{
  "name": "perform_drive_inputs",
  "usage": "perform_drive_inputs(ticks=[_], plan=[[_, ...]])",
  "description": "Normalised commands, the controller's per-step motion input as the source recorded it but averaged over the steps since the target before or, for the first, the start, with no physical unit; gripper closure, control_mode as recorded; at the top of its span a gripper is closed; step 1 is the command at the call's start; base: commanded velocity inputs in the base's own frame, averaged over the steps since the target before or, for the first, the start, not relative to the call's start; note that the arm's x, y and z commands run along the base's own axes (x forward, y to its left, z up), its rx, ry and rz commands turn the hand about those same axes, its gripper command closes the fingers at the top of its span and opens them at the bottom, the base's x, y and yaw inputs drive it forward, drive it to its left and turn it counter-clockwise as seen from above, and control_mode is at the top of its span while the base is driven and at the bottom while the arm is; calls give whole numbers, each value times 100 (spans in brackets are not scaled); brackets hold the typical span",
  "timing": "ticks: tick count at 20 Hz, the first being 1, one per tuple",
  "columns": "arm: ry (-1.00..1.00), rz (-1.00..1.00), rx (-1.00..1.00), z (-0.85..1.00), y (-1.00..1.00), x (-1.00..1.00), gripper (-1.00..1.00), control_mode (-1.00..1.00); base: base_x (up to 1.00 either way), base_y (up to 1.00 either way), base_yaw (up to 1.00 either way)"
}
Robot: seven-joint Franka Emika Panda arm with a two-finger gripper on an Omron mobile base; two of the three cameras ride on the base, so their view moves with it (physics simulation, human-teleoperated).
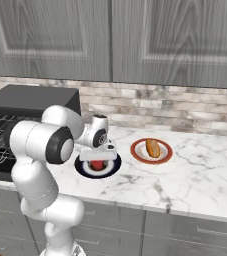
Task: Open the toaster oven door. Place the hotdog bun on the top rack in the toaster oven and place the steak on the bottom rack.
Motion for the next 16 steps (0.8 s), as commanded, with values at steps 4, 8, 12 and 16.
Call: perform_drive_inputs(ticks=[4,8,12,16], plan=[[0,0,1,34,9,-35,100,-100,0,0,0],[0,0,1,25,15,-35,100,-100,0,0,0],[0,0,4,22,22,-37,100,-100,0,0,0],[0,0,2,22,32,-33,100,-100,0,0,0]])
